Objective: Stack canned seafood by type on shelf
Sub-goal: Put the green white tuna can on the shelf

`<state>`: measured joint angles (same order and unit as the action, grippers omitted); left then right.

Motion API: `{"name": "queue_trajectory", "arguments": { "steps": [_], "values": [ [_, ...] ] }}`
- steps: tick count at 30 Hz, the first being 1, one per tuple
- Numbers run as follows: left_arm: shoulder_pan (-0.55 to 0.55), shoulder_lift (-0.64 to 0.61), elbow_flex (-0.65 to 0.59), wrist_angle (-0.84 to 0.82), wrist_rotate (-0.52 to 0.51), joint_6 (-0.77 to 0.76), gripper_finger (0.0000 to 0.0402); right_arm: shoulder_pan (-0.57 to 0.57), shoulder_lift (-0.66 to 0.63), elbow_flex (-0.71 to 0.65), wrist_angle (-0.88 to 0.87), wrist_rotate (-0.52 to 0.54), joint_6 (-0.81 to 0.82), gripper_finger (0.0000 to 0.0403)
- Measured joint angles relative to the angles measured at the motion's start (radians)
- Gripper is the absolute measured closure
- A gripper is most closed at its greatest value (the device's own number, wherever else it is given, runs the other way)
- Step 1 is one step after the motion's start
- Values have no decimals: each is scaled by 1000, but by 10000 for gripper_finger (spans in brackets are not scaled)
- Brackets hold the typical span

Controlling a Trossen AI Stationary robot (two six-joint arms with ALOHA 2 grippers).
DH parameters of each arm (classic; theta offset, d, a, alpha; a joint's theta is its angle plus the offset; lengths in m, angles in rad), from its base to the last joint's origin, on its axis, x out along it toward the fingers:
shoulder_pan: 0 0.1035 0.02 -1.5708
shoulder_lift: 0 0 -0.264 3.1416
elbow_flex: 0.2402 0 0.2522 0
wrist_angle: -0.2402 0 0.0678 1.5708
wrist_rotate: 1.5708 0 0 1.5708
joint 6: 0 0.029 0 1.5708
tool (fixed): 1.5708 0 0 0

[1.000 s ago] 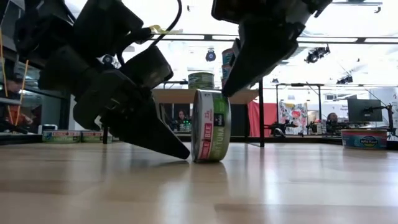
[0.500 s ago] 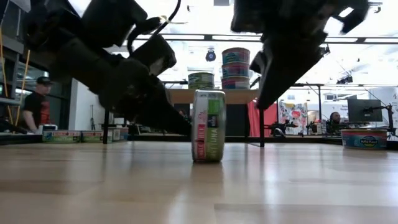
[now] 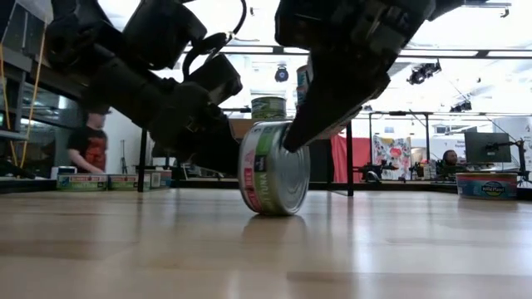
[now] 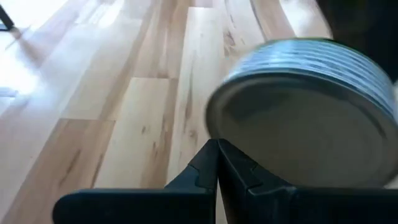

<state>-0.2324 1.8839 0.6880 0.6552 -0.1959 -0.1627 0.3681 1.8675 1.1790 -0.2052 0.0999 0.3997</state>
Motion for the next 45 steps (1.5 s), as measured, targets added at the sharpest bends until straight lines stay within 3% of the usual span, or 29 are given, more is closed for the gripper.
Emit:
{"name": "queue_trajectory", "arguments": {
  "steps": [16, 21, 28, 35, 39, 42, 45],
  "values": [
    [23, 0, 50, 70, 10, 11, 402, -8, 7, 0, 113, 74, 0, 403],
    [30, -24, 53, 37, 11, 97, 402, -8, 6, 10, 111, 68, 0, 403],
    [78, -220, 53, -363, -1, 171, 401, -2, -65, 99, 36, 27, -88, 403],
    [27, -435, 53, -814, 1, -161, 401, -45, -76, 196, -184, -7, -88, 399],
    [-86, -495, 52, -857, -17, -267, 402, -86, -76, 195, -226, -86, -142, 360],
    [-187, -520, 52, -830, -57, -364, 402, -115, -74, 195, -256, -169, -176, 301],
    [-295, -528, 52, -832, -133, -472, 402, -124, -72, 194, -277, -182, -222, 232]
  ]
}}
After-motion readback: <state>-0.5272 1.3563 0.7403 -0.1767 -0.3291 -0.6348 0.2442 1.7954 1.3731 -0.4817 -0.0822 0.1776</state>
